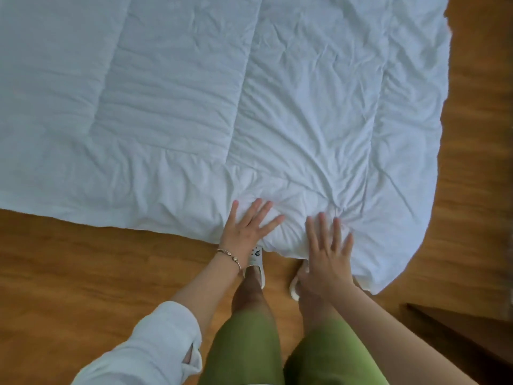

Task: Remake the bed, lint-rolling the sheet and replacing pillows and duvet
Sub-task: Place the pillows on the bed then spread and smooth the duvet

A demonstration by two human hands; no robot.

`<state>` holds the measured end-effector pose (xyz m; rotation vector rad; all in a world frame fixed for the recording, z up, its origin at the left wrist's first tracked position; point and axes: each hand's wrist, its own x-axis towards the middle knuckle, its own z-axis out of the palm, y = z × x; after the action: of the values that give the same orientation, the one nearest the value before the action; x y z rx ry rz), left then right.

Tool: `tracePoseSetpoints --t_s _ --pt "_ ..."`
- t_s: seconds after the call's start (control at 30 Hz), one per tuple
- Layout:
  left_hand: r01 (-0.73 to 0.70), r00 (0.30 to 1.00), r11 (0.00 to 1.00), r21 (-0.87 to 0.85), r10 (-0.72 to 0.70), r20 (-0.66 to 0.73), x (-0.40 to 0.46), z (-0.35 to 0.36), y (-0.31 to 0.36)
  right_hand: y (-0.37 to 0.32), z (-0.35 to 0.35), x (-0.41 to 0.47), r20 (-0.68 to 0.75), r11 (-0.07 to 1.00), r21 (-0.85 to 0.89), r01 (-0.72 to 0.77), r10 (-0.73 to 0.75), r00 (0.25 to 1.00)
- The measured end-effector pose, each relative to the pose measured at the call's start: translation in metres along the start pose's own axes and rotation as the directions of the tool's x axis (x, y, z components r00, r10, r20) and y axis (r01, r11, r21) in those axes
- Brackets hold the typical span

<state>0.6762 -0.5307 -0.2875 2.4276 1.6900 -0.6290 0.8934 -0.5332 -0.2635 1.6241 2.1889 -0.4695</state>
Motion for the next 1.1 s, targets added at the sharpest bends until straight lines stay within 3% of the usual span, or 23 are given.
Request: tracePoseSetpoints --t_s 0.17,0.33,0.4,0.5,0.6,0.67,0.77,0.93,1.03,1.1 --pt "0.054 0.998 0.994 -0.095 -0.051 0.035 0.001 -0.003 0.007 -0.019 0.004 0.006 0.037 0.993 -0.081 -0.09 0.093 0.995" --pt "0.081 0.997 0.983 -0.166 -0.079 0.018 -0.005 -0.016 0.01 0.011 -0.045 0.015 -0.079 0.991 -0.108 0.082 -0.091 0.993" --pt "0.057 0.996 0.973 -0.222 -0.07 -0.048 -0.01 -0.024 0.01 0.026 -0.064 0.009 -0.016 0.987 -0.097 0.13 -0.132 0.991" --pt "0.154 0.959 0.95 -0.271 -0.21 -0.193 -0.013 -0.036 -0.009 0.029 -0.074 0.002 -0.086 0.991 0.069 0.117 -0.111 0.99" --pt "0.286 0.956 0.896 -0.34 -0.288 0.044 -0.021 -0.042 -0.031 0.016 -0.061 -0.01 -0.034 0.98 0.177 0.087 -0.083 0.996" --pt "0.247 0.961 0.906 -0.343 -0.183 0.207 -0.037 -0.042 -0.029 0.01 -0.045 -0.025 0.059 0.989 0.126 0.08 -0.088 0.994" --pt "0.171 0.961 0.911 -0.375 -0.071 0.268 -0.06 -0.033 -0.022 0.004 -0.018 -0.037 0.079 0.996 0.061 0.06 -0.065 0.995" --pt "0.027 0.931 0.895 -0.445 0.14 0.338 -0.047 -0.02 -0.044 -0.007 -0.001 -0.03 0.12 0.976 0.073 -0.207 0.197 0.973" --pt "-0.209 0.938 0.922 -0.327 0.284 0.201 -0.059 -0.004 -0.07 -0.031 0.009 -0.036 0.174 0.935 0.13 -0.328 0.305 0.936" --pt "-0.299 0.947 0.918 -0.259 0.32 0.04 -0.071 0.013 -0.098 -0.064 0.015 -0.036 0.099 0.941 0.171 -0.292 0.278 0.955"
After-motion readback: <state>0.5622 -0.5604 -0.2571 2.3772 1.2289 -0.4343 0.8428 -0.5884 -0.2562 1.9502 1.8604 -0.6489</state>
